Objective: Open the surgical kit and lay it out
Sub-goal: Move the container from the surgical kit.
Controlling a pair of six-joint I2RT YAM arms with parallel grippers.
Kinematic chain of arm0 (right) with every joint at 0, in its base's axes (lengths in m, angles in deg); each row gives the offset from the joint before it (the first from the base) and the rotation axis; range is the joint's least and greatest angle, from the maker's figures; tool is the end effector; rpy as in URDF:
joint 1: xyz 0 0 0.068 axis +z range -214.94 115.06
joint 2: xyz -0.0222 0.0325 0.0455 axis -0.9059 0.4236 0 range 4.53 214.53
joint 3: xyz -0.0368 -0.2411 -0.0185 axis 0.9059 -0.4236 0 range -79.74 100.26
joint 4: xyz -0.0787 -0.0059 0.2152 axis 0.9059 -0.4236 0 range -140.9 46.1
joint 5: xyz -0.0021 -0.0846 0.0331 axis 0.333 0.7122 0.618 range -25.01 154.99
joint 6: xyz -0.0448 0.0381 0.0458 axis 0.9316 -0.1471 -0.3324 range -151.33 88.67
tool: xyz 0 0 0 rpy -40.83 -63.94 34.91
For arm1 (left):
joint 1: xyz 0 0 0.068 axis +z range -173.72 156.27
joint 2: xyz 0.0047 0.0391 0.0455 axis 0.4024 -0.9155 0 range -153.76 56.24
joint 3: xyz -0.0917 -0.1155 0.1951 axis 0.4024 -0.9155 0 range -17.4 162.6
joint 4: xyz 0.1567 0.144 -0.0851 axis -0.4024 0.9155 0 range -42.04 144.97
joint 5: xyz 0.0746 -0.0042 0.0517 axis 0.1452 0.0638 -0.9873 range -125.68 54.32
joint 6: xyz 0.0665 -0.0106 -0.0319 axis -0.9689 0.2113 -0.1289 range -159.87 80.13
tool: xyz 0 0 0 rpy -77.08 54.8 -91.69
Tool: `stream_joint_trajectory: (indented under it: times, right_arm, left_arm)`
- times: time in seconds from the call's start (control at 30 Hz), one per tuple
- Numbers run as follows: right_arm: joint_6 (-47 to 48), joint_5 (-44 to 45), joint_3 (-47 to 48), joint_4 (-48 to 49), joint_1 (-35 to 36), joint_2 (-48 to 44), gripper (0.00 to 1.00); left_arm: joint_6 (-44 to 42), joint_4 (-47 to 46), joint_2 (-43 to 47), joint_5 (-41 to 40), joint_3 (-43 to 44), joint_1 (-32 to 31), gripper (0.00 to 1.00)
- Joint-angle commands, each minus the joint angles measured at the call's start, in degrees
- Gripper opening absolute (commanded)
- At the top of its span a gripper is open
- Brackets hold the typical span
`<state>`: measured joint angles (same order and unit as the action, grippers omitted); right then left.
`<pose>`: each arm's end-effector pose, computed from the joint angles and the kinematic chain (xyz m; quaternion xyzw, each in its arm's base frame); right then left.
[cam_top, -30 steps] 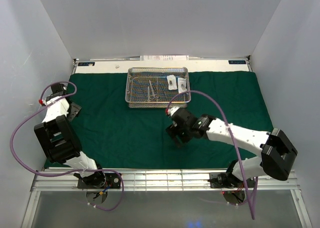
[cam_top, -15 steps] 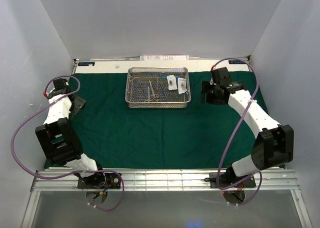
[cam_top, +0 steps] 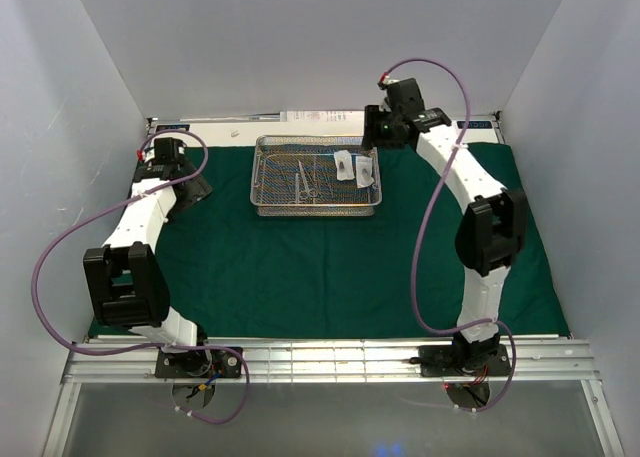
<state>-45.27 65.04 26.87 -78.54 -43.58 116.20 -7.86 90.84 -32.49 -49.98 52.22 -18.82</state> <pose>0.3972 0.1553 0.2856 -0.0584 0.9033 0.1285 0.4051 0.2939 0.0408 0.2172 -0.3333 0.9037 0.0611 0.2618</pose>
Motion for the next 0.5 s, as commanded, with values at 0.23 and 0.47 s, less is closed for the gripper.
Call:
stream_joint_trajectory:
  times: [0.23, 0.47]
  right_arm:
    - [4.8, 3.3, 12.2, 5.5, 5.1, 14.0, 0.52]
    - [6.0, 2.8, 8.5, 12.0, 6.1, 18.1, 0.52]
  left_arm:
    - [-1.0, -0.9, 0.6, -1.3, 1.1, -2.1, 0.98]
    - [-1.8, -2.0, 0.3, -3.4, 0.2, -2.4, 0.98]
